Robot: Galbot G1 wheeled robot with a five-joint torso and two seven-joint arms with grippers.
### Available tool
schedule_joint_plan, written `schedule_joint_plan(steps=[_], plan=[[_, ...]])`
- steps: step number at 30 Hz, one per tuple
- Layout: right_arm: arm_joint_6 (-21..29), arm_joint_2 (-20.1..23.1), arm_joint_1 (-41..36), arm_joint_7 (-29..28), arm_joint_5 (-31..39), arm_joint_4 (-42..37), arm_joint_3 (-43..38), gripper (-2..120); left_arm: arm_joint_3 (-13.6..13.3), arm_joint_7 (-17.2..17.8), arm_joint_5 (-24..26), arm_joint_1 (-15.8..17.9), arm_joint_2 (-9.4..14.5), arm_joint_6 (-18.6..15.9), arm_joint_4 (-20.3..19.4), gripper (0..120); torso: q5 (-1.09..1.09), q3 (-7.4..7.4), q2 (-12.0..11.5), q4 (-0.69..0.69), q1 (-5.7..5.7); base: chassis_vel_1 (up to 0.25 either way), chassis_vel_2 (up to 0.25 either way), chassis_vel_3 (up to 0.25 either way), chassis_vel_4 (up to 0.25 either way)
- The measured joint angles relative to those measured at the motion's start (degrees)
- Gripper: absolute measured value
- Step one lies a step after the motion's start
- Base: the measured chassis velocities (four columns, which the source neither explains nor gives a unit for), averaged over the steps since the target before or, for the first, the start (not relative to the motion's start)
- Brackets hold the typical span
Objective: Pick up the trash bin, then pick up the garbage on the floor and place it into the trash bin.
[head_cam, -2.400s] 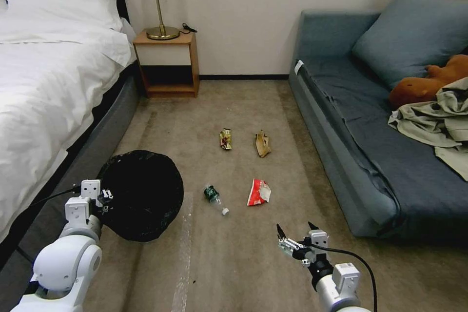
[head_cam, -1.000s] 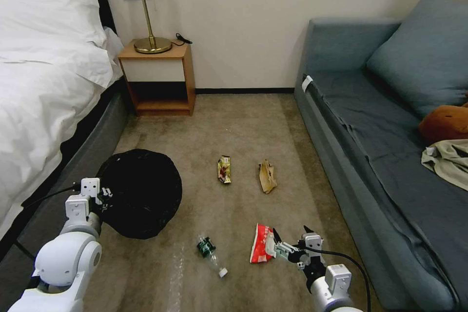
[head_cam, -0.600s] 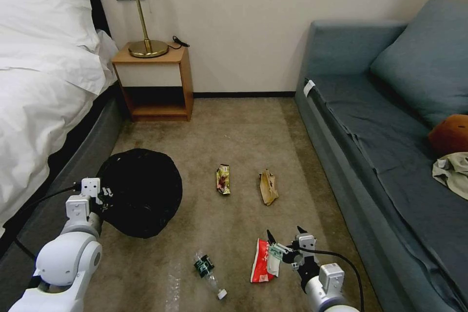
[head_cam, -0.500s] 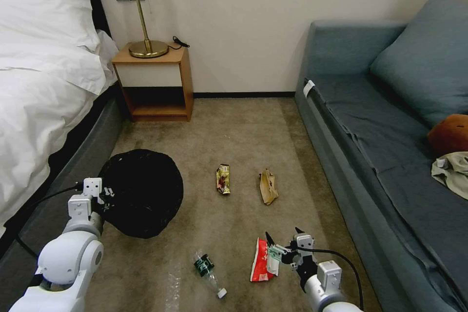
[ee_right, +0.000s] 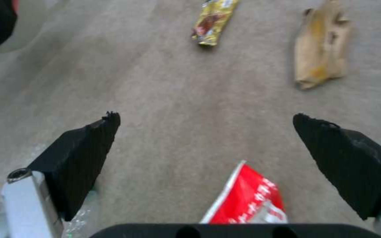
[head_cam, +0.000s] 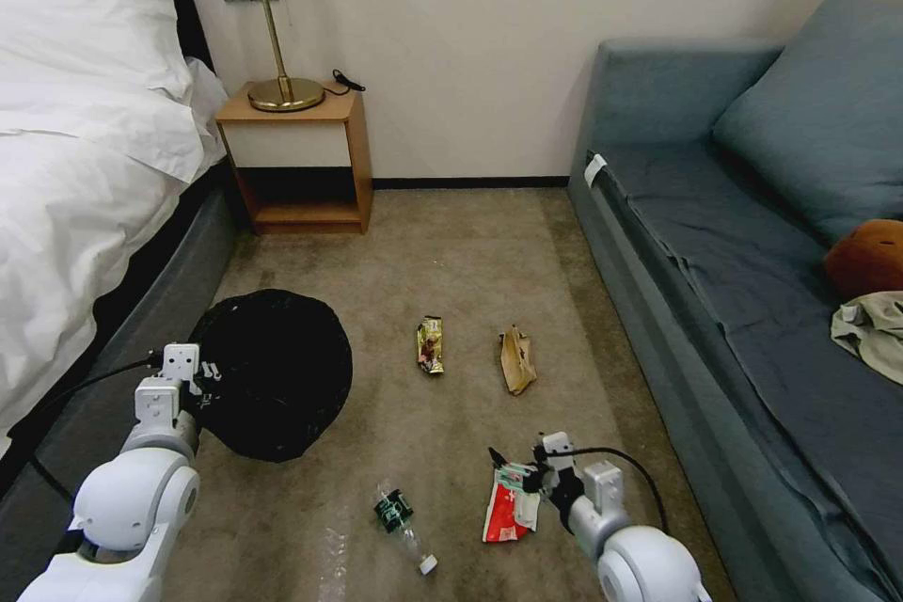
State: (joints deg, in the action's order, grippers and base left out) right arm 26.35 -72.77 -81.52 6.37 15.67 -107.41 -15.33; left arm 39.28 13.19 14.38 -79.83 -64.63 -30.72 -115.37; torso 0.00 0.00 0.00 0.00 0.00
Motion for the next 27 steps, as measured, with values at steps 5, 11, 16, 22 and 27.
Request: schedule_joint_plan(steps=[5, 11, 16, 22, 27], plan=[[1.78, 6.53, 6.56, 0.24, 6.6, 3.78, 5.24, 100, -0.04, -0.61, -2.1, -0.9, -0.99, 0.03, -0.06, 1, 0.01, 0.0, 0.0, 0.0, 0.0, 0.0, 0.0, 0.0, 0.0], [4.03, 13.97, 17.87, 1.73, 11.54, 7.82, 13.89, 100, 0.24, -0.79, -3.65, -1.07, -2.2, 0.16, 0.22, 1, 0.0, 0.0, 0.0, 0.0, 0.0, 0.0, 0.0, 0.0, 0.0], [5.61, 13.82, 25.02, 2.89, 13.86, 11.24, 21.36, 100, 0.81, -0.62, -3.79, -0.8, -2.74, 0.14, 0.52, 1, 0.01, 0.0, 0.0, 0.01, 0.0, 0.0, 0.0, 0.0, 0.0], [7.16, 12.55, 32.13, 3.66, 16.94, 15.66, 30.32, 100, 0.93, -0.28, -3.64, -0.52, -3.42, 0.05, 0.56, 1, 0.0, 0.0, 0.0, 0.01, 0.0, 0.0, 0.0, 0.0, 0.0], [7.66, 12.94, 37.35, 4.15, 18.65, 17.95, 36.06, 100, 0.94, -0.03, -3.55, 0.2, -3.47, -0.01, 0.37, 1, -0.01, 0.0, 0.0, 0.01, 0.0, 0.0, 0.0, 0.0, 0.0]])
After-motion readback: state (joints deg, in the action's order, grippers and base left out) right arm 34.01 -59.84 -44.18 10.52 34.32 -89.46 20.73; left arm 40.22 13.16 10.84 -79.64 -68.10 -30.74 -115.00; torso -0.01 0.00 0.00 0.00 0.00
